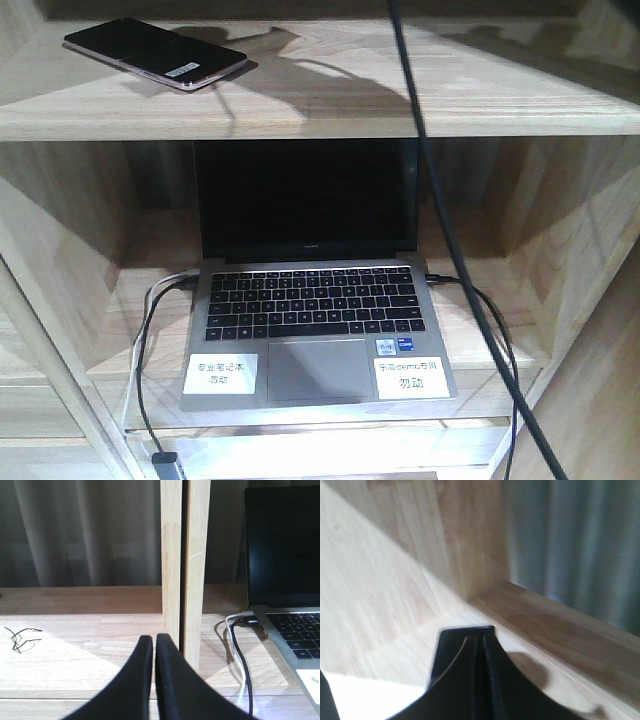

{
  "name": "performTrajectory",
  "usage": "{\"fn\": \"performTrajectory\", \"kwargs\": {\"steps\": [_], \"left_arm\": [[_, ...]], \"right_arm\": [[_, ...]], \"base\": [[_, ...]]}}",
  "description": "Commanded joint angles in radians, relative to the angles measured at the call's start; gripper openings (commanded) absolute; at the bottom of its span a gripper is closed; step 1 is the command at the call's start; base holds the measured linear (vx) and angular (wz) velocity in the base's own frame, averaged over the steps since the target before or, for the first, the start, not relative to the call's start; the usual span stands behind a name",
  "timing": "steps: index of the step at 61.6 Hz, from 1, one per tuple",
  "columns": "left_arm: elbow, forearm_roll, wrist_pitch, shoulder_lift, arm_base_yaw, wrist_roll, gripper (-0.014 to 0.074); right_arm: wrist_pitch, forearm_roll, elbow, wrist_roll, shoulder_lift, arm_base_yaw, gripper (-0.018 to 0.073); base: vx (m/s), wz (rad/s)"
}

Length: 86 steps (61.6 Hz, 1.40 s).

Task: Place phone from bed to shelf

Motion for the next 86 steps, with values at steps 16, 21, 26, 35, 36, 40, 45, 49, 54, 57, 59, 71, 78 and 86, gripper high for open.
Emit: {"fn": "performTrajectory", "kwargs": {"steps": [16,21,26,35,36,40,45,49,54,57,59,71,78,86], "left_arm": [[0.007,-0.010,-0.070,-0.005,0.001,0.000,0.0001],[0.007,-0.010,-0.070,-0.005,0.001,0.000,0.0001],[0.007,-0.010,-0.070,-0.005,0.001,0.000,0.0001],[0.007,-0.010,-0.070,-0.005,0.001,0.000,0.0001],[0.007,-0.010,-0.070,-0.005,0.001,0.000,0.0001],[0.007,-0.010,-0.070,-0.005,0.001,0.000,0.0001],[0.007,-0.010,-0.070,-0.005,0.001,0.000,0.0001],[0.007,-0.010,-0.070,-0.005,0.001,0.000,0.0001],[0.007,-0.010,-0.070,-0.005,0.001,0.000,0.0001],[0.007,-0.010,-0.070,-0.005,0.001,0.000,0.0001],[0.007,-0.010,-0.070,-0.005,0.001,0.000,0.0001],[0.007,-0.010,-0.070,-0.005,0.001,0.000,0.0001],[0.007,-0.010,-0.070,-0.005,0.001,0.000,0.0001],[0.007,-0.010,-0.070,-0.005,0.001,0.000,0.0001]], "right_arm": [[-0.308,0.004,0.419,-0.078,-0.317,-0.004,-0.0005],[-0.342,0.004,0.532,-0.105,-0.397,-0.004,-0.0005],[-0.377,0.005,0.633,-0.116,-0.474,-0.004,-0.0005],[-0.463,0.006,0.822,-0.115,-0.625,-0.004,-0.0005],[-0.471,0.006,0.849,-0.115,-0.647,-0.004,-0.0005],[-0.502,0.006,0.928,-0.115,-0.713,-0.004,-0.0005],[-0.530,0.005,1.024,-0.119,-0.795,-0.004,-0.0005],[-0.550,0.004,1.104,-0.122,-0.862,-0.004,-0.0005],[-0.581,0.004,1.204,-0.122,-0.941,-0.004,-0.0005],[-0.591,0.005,1.265,-0.122,-0.991,-0.004,-0.0005],[-0.600,0.005,1.309,-0.122,-1.028,-0.004,-0.0005],[-0.617,0.005,1.515,-0.122,-1.222,-0.004,-0.0005],[-0.618,0.005,1.614,-0.122,-1.318,-0.004,-0.0005],[-0.618,0.005,1.695,-0.118,-1.406,-0.004,-0.0005]], "base": [[0.00,0.00],[0.00,0.00],[0.00,0.00],[0.00,0.00],[0.00,0.00],[0.00,0.00],[0.00,0.00],[0.00,0.00],[0.00,0.00],[0.00,0.00],[0.00,0.00],[0.00,0.00],[0.00,0.00],[0.00,0.00]]}}
